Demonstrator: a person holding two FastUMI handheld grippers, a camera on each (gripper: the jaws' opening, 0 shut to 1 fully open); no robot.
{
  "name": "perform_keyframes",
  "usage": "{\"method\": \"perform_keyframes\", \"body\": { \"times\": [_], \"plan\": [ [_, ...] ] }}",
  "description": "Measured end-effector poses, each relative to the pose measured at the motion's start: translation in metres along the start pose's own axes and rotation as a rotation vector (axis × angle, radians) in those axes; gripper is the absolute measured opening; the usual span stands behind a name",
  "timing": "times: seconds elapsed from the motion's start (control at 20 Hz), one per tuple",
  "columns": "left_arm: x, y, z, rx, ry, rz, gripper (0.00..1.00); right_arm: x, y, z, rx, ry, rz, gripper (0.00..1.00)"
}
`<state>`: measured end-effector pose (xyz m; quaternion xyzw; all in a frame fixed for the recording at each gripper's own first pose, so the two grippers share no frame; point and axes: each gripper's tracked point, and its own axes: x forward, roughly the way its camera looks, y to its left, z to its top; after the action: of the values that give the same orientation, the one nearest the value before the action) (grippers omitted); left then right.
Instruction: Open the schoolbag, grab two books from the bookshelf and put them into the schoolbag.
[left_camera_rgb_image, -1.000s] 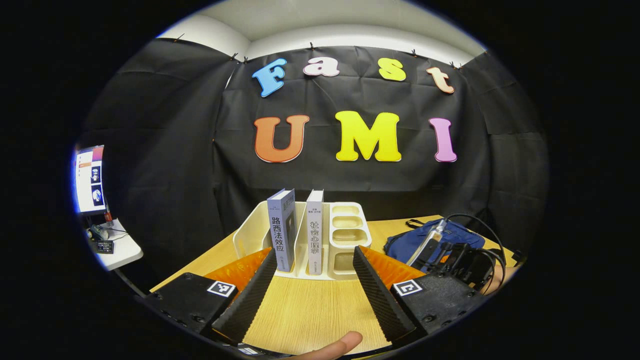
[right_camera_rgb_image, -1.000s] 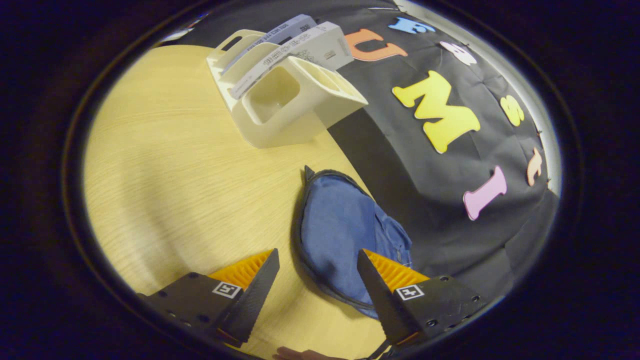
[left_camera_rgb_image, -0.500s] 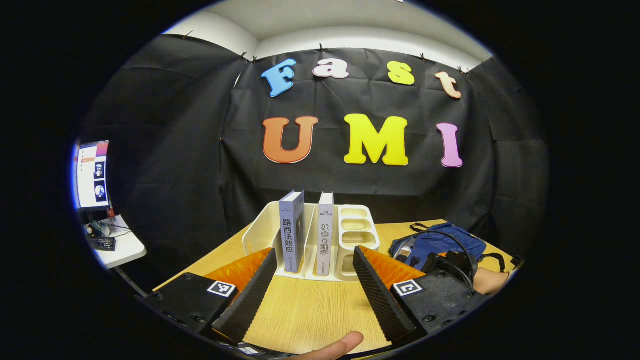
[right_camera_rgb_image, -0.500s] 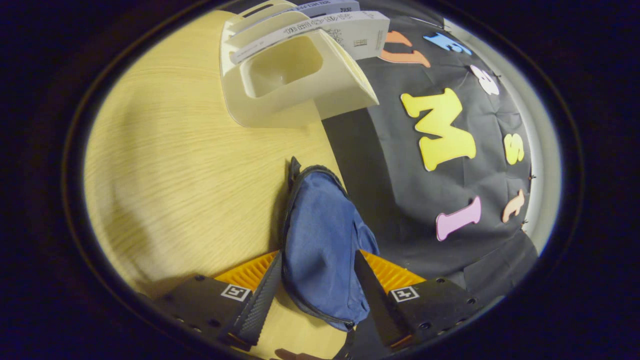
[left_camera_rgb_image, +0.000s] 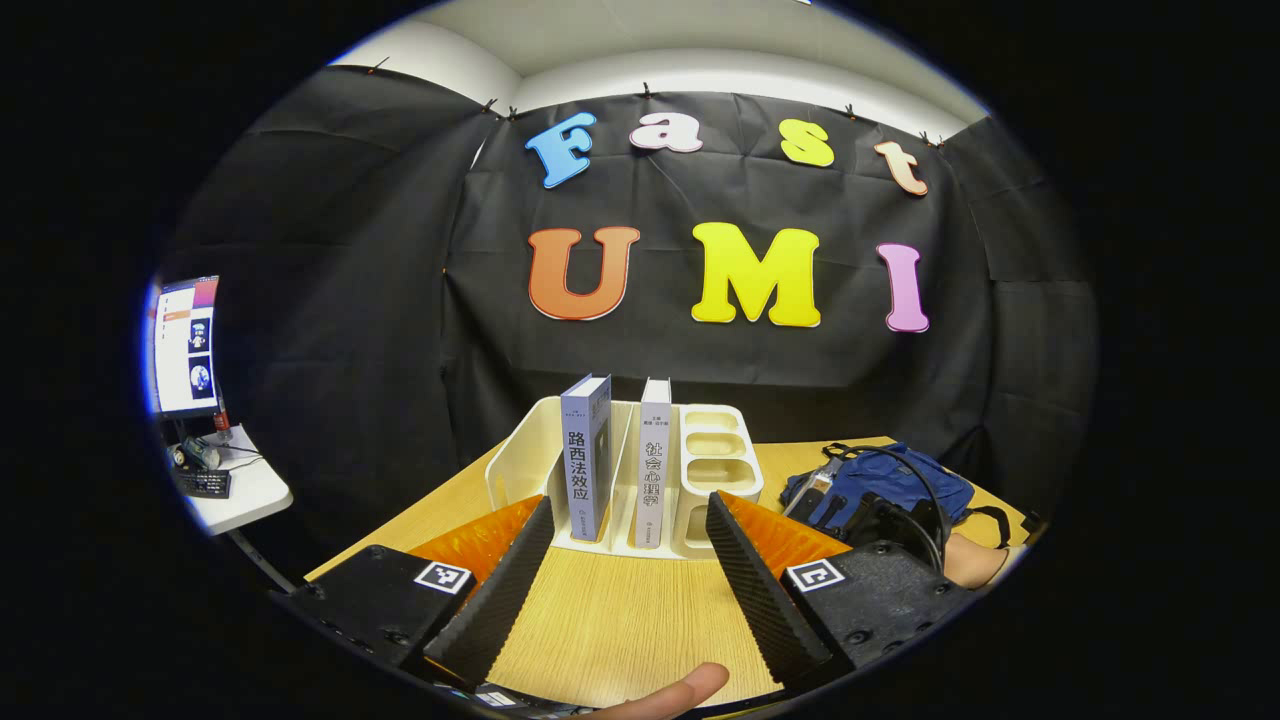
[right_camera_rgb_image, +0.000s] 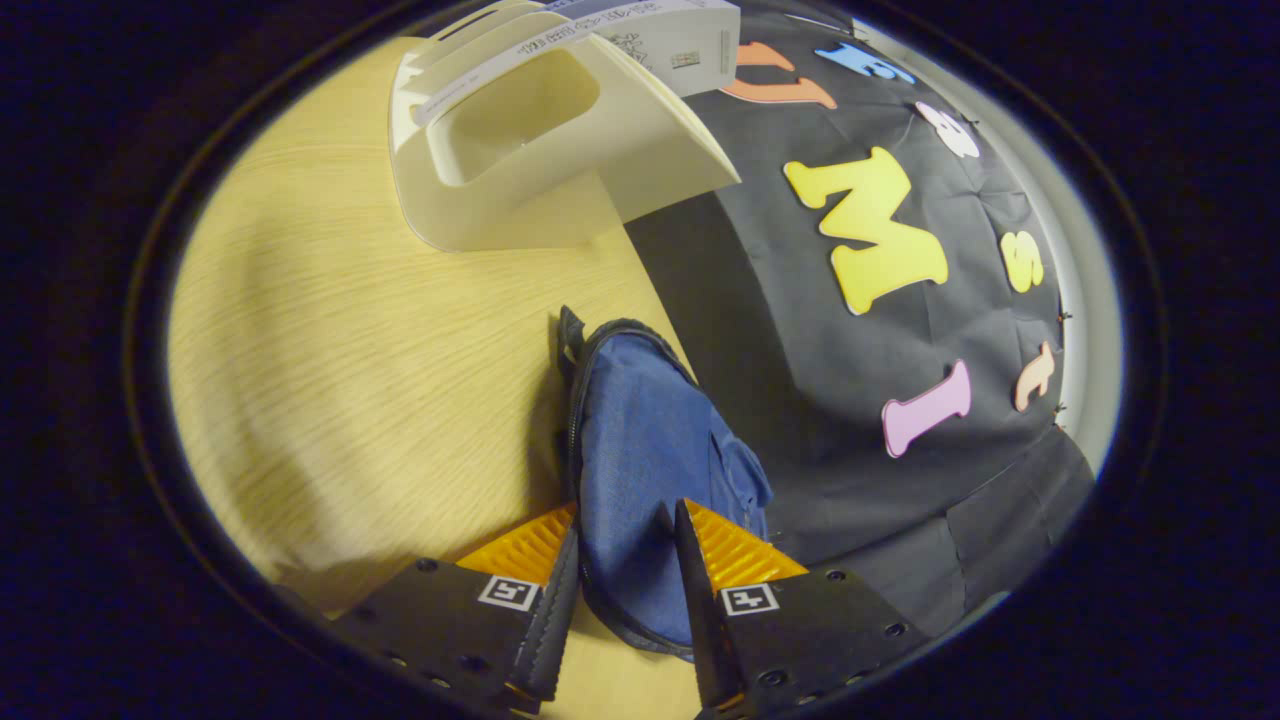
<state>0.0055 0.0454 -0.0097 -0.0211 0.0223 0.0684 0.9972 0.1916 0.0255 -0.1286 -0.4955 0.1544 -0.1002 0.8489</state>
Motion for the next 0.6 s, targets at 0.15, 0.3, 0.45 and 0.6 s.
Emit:
{"method": "perform_keyframes", "body": {
  "times": [0.15, 0.3, 0.45, 0.6],
  "plan": [
    [0.001, 0.001, -0.001, -0.005, 0.005, 0.003, 0.99, -0.004, -0.018, 0.010, 0.030, -0.026, -0.035, 0.51],
    [0.000, 0.002, 0.000, -0.012, 0.008, 0.004, 0.98, 0.008, -0.021, 0.013, 0.084, -0.008, -0.024, 0.51],
    [0.000, 0.001, 0.001, -0.014, 0.003, -0.001, 0.98, 0.028, -0.017, 0.014, 0.094, 0.005, -0.039, 0.51],
    [0.000, -0.004, 0.000, -0.026, 0.007, -0.026, 0.98, 0.040, -0.011, 0.018, 0.123, -0.010, -0.029, 0.36]
  ]
}}
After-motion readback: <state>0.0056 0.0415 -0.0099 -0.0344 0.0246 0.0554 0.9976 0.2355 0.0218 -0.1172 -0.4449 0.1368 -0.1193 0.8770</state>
